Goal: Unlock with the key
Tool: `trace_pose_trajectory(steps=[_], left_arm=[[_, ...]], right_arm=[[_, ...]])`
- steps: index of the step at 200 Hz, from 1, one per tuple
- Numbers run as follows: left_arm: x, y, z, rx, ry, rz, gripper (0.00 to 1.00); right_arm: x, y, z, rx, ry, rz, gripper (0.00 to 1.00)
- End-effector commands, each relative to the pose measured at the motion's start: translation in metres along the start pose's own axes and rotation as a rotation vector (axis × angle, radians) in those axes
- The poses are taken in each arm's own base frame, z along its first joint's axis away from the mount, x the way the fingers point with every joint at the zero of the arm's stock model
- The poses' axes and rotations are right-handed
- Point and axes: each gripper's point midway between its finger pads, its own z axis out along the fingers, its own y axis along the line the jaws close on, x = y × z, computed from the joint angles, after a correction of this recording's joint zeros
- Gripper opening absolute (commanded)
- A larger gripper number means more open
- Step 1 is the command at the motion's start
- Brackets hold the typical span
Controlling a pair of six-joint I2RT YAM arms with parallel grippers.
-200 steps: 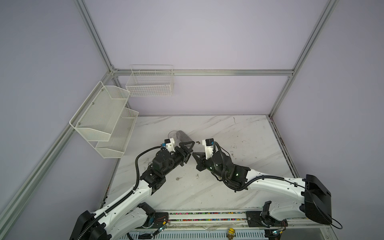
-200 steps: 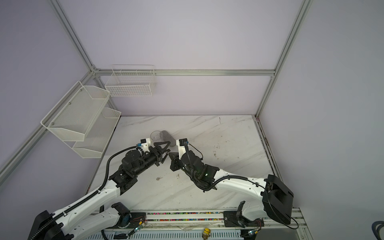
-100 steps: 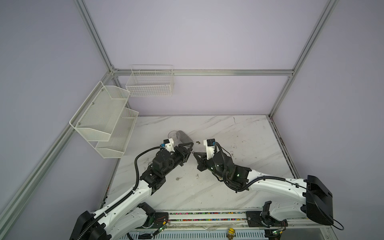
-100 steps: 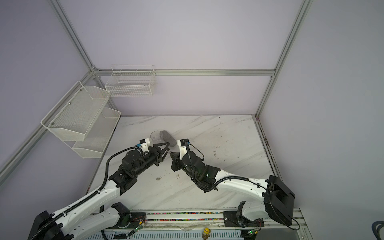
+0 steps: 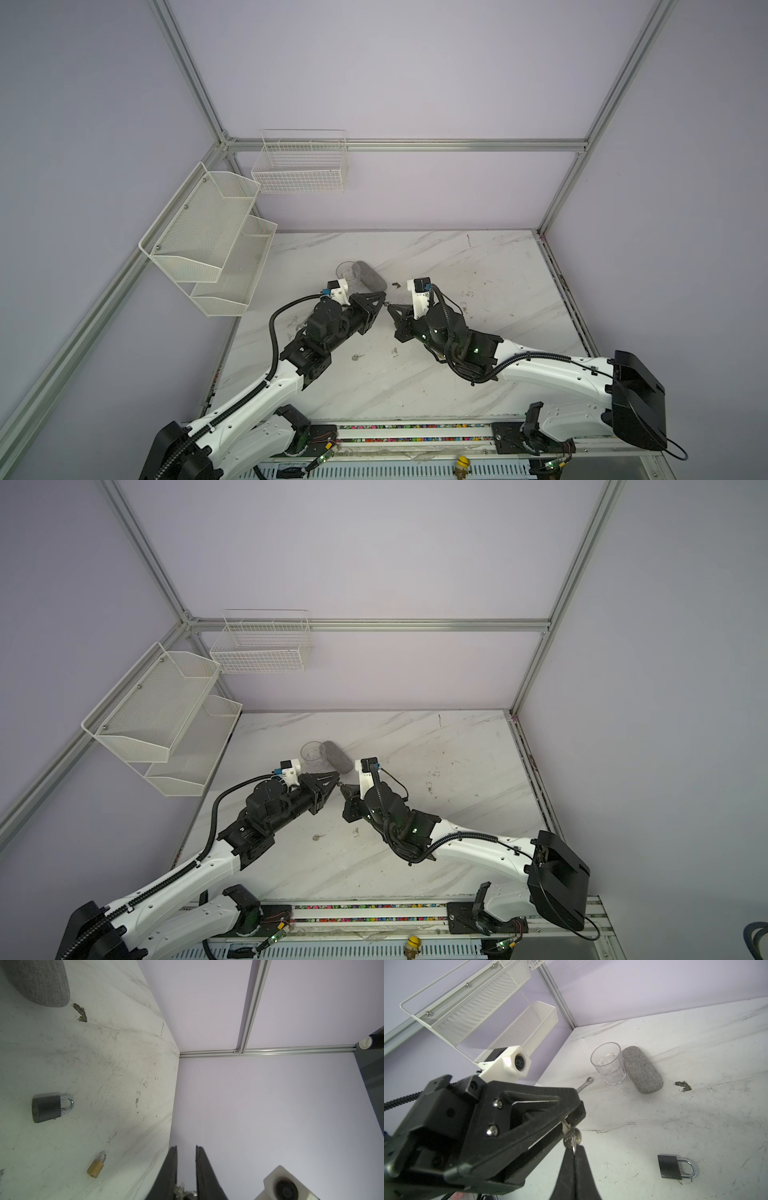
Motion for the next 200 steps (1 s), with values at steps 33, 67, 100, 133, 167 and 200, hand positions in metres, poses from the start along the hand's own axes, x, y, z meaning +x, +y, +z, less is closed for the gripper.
trace_pose_trajectory(steps=[33,67,100,133,167,200], left_arm=[[-0.003,-0.046,0.000,0.093,0.000,0.039,0.06],[-0.003,-0.048,-0.001,0.088,-0.003,0.064,0.00],[-0.012,-0.062,-0.002,0.104,-0.045,0.199,0.00],[-0.008,-0.098,-0.002,0.180,-0.027,0.499,0.00],[0.005,-0.113,0.001,0.267,0.013,0.707,0.00],[0.013,-0.122,0.000,0.343,0.027,0.795,0.00]], right_arm=[[-0.014,-0.001,-0.006,0.016,-0.039,-0.008,0.00],[-0.018,0.005,-0.008,0.002,-0.024,-0.040,0.13],[-0.028,0.011,-0.019,-0.058,-0.003,-0.033,0.45],[-0.023,0.019,-0.021,-0.179,0.134,0.008,0.52],[-0.042,0.025,-0.040,-0.326,0.160,0.076,0.52],[-0.068,0.014,-0.056,-0.379,0.124,0.113,0.52]])
